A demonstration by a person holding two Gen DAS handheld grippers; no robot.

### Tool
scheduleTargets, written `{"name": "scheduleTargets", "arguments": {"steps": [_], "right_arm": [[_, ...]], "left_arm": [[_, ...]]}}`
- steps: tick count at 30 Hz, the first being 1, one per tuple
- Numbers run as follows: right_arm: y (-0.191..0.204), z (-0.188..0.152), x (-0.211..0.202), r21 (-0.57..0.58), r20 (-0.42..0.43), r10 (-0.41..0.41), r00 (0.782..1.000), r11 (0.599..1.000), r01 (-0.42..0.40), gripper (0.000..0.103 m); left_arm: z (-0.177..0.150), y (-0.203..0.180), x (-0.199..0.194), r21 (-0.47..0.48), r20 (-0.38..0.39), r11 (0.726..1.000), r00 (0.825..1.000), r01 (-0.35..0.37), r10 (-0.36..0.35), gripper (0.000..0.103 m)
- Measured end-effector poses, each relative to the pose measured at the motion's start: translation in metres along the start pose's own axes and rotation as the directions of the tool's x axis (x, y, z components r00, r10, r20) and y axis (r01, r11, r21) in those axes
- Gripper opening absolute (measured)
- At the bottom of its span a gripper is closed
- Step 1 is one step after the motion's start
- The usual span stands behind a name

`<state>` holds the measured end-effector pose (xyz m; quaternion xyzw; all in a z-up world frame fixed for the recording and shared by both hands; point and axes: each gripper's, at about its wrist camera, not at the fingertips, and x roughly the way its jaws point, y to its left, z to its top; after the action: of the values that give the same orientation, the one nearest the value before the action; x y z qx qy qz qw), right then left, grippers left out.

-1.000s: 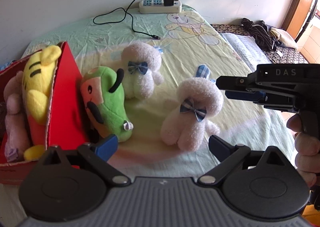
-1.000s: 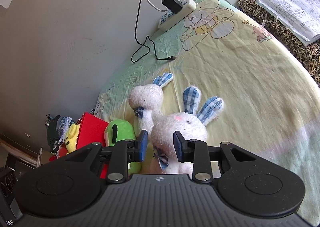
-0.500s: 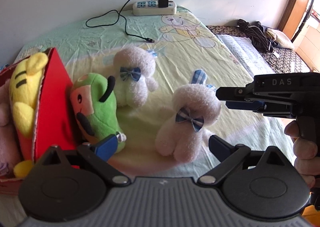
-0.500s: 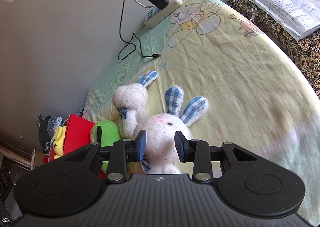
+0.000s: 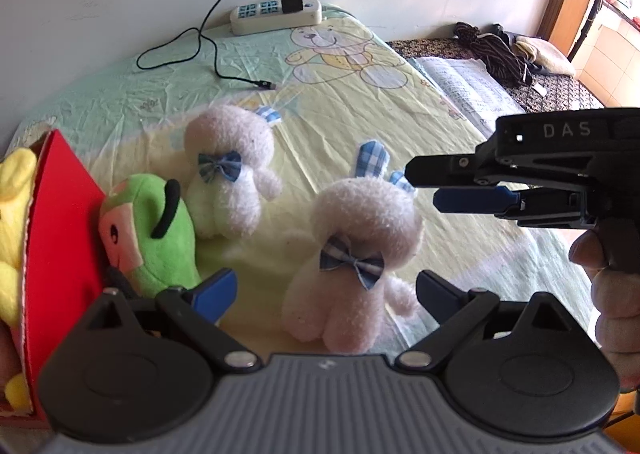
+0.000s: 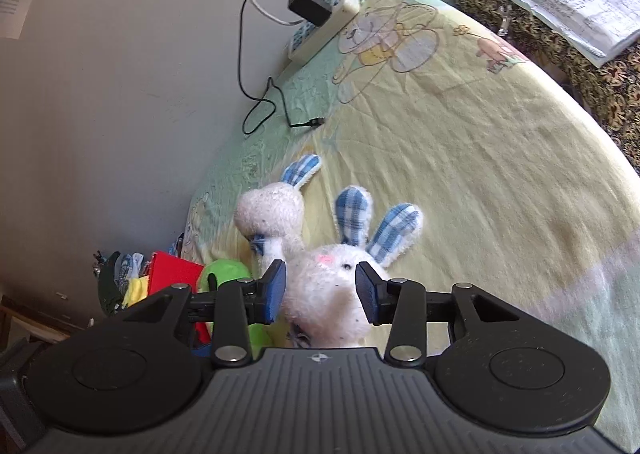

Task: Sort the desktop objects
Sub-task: 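Move the right tool toward the green-and-orange plush beside the box, then close the right tool on the green plush's head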

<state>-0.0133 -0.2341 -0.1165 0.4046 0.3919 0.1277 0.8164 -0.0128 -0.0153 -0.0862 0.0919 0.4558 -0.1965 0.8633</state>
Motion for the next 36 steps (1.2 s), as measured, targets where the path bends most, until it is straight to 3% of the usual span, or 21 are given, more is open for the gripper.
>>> {"name": "scheduleTargets", "arguments": {"steps": [4, 7, 10, 13, 17, 18, 19, 22, 33, 36], "right_arm": [[0.035, 0.004, 0.018, -0.15, -0.078, 0.078, 0.994, 0.985, -0.088, 0.043], [0.062, 0.002, 0.045, -0.269, -0.191, 0.107, 0.976, 0.95, -0.157, 0.043], [0.084, 0.0, 0.078, -0.347, -0.294, 0.095, 0.951, 0.917, -0.199, 0.043], [0.096, 0.001, 0.107, -0.373, -0.336, 0.082, 0.938, 0.903, -0.212, 0.043], [0.097, 0.004, 0.14, -0.332, -0.367, 0.06, 0.928, 0.924, -0.191, 0.042], [0.096, 0.003, 0.145, -0.317, -0.382, 0.057, 0.923, 0.929, -0.189, 0.036], [0.095, 0.001, 0.148, -0.3, -0.405, 0.061, 0.912, 0.933, -0.196, 0.024], [0.095, -0.003, 0.138, -0.29, -0.412, 0.078, 0.908, 0.933, -0.211, 0.008], [0.078, -0.026, 0.065, -0.198, -0.519, 0.182, 0.835, 0.925, -0.325, 0.008], [0.066, -0.038, 0.047, -0.169, -0.515, 0.179, 0.838, 0.937, -0.304, 0.009]], "left_arm": [[-0.009, 0.016, 0.0, -0.059, -0.016, 0.996, 0.998, -0.068, 0.067, 0.097], [-0.015, 0.024, -0.003, -0.094, -0.011, 0.986, 0.991, -0.136, 0.135, 0.097], [-0.021, 0.032, -0.003, -0.119, -0.025, 0.983, 0.99, -0.138, 0.136, 0.096], [-0.028, 0.029, -0.005, -0.106, -0.037, 0.984, 0.989, -0.144, 0.14, 0.095], [-0.035, 0.024, -0.011, -0.085, -0.021, 0.986, 0.99, -0.144, 0.142, 0.096], [-0.037, 0.025, -0.012, -0.089, -0.019, 0.987, 0.991, -0.137, 0.136, 0.097], [-0.038, 0.026, -0.014, -0.095, -0.018, 0.987, 0.992, -0.129, 0.128, 0.097], [-0.042, 0.03, -0.02, -0.104, -0.018, 0.99, 0.995, -0.095, 0.094, 0.096], [-0.064, 0.049, -0.06, -0.11, -0.008, 0.993, 0.999, 0.053, -0.054, 0.1], [-0.076, 0.052, -0.055, -0.135, -0.058, 0.983, 0.989, 0.126, -0.135, 0.1]]}}
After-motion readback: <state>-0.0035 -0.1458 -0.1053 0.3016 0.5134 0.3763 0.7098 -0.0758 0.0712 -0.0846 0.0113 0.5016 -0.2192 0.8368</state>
